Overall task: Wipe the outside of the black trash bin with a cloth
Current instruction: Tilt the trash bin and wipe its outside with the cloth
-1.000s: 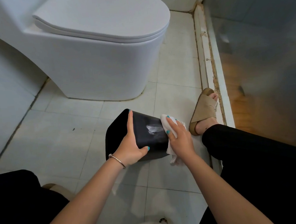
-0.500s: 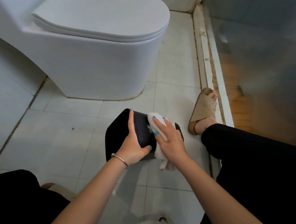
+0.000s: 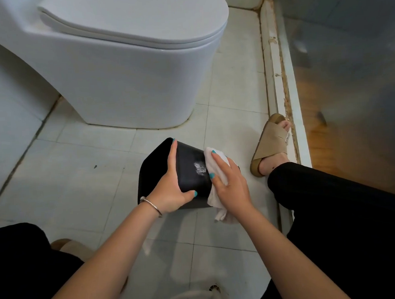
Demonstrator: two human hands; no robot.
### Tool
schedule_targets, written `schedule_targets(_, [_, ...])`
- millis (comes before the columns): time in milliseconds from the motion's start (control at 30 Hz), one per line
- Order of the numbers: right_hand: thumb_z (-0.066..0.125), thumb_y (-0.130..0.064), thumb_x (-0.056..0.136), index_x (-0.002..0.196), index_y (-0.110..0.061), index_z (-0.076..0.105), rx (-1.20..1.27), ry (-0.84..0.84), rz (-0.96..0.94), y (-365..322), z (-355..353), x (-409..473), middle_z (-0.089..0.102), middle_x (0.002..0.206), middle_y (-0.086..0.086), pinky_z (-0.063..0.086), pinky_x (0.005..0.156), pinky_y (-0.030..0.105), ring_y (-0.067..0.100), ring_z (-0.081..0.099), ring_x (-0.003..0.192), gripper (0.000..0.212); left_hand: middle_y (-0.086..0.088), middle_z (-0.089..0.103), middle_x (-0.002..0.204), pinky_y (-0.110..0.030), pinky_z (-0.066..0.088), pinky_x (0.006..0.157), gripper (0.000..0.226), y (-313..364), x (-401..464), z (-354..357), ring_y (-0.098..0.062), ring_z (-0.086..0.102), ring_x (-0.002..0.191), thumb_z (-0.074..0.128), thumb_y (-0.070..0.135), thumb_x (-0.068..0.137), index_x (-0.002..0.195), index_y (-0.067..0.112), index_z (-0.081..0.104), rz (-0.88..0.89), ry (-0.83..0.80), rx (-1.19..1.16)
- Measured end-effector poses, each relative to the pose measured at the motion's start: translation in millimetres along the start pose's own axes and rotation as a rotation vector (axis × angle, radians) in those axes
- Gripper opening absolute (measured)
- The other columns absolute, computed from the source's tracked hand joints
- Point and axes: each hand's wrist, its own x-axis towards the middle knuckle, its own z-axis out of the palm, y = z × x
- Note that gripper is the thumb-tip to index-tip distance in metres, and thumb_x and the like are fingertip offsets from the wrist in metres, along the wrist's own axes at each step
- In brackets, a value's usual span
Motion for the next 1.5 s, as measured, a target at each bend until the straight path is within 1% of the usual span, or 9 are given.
schedule_targets(133, [0.05,-0.025,0.097,0.144,-0.05,0.03,-0.012,-0.003,0.097,22,-3,5,0.035,0.15,-0.007,0.031,0.1,0.024,0.018,0.038,0.133,0.057,0.01,0.026,0.141,-0.028,0.052,0.088,0.13,1,-4,2,-0.012,0.059,0.1,0.077,0.006,0.071,0.139,0.054,-0.022,0.012,0.007,0.017])
schedule_targets(267, [0.051,-0.023,0.096,0.144,-0.048,0.031,-0.013,0.006,0.197,39,-12,13,0.041,0.147,-0.005,0.035,0.101,0.031,0.021,0.041,0.131,0.058,0.011,0.028,0.135,-0.033,0.054,0.083,0.128,6,-2,8,-0.016,0.064,0.088,0.075,0.008,0.072,0.137,0.054,-0.025,0.026,0.002,0.052])
schedule_targets(533, [0.052,-0.017,0.095,0.143,-0.048,0.035,0.001,0.005,0.188,28,-6,11,0.036,0.15,-0.003,0.034,0.109,0.037,0.023,0.037,0.135,0.059,0.016,0.022,0.136,-0.034,0.054,0.086,0.128,6,-2,7,-0.018,0.061,0.097,0.074,0.005,0.072,0.14,0.051,-0.024,0.03,0.003,0.031])
schedule_targets(800, [0.052,-0.019,0.093,0.14,-0.056,0.033,0.038,-0.027,0.034,-11,0,-6,0.035,0.15,-0.006,0.035,0.108,0.039,0.028,0.042,0.126,0.063,0.018,0.037,0.114,-0.033,0.054,0.086,0.128,7,-1,13,-0.017,0.062,0.098,0.073,0.001,0.074,0.143,0.041,-0.027,0.025,-0.007,-0.004])
schedule_targets(1000, [0.049,-0.022,0.092,0.136,-0.064,0.03,0.097,-0.093,-0.115,-42,0,-23,0.028,0.156,-0.004,0.031,0.113,0.043,0.03,0.036,0.135,0.064,-0.001,0.057,0.115,-0.029,0.055,0.081,0.124,5,-1,15,-0.016,0.066,0.09,0.072,0.005,0.077,0.143,0.038,-0.028,0.028,-0.01,-0.051])
schedule_targets(1133, [0.049,-0.019,0.096,0.136,-0.062,0.03,0.053,-0.118,-0.165,-45,-2,-28,0.023,0.158,-0.006,0.028,0.111,0.036,0.03,0.034,0.134,0.062,0.002,0.058,0.112,-0.026,0.054,0.081,0.124,3,-2,14,-0.015,0.066,0.09,0.072,0.003,0.077,0.144,0.038,-0.027,0.017,-0.007,-0.065])
schedule_targets(1267, [0.049,-0.018,0.095,0.134,-0.064,0.03,0.021,-0.099,-0.182,-38,-3,-28,0.026,0.157,-0.006,0.033,0.107,0.035,0.03,0.04,0.128,0.063,0.007,0.057,0.11,-0.008,0.048,0.07,0.124,1,-3,14,-0.007,0.065,0.085,0.072,0.004,0.076,0.143,0.038,-0.027,0.0,-0.007,-0.065])
schedule_targets(1400, [0.051,-0.016,0.092,0.136,-0.058,0.036,0.02,-0.081,-0.182,-32,1,-21,0.031,0.155,-0.005,0.035,0.103,0.03,0.031,0.043,0.126,0.063,-0.002,0.059,0.109,-0.008,0.046,0.065,0.124,0,-3,10,-0.008,0.064,0.08,0.07,0.001,0.075,0.143,0.038,-0.028,0.004,-0.008,-0.042])
schedule_targets(1500, [0.052,-0.012,0.093,0.132,-0.068,0.031,0.015,-0.072,-0.164,-23,2,-16,0.03,0.154,-0.009,0.036,0.103,0.031,0.03,0.042,0.126,0.071,0.004,0.045,0.128,-0.013,0.049,0.074,0.126,-2,-3,5,-0.008,0.063,0.09,0.071,-0.001,0.074,0.142,0.04,-0.028,0.01,-0.016,-0.042])
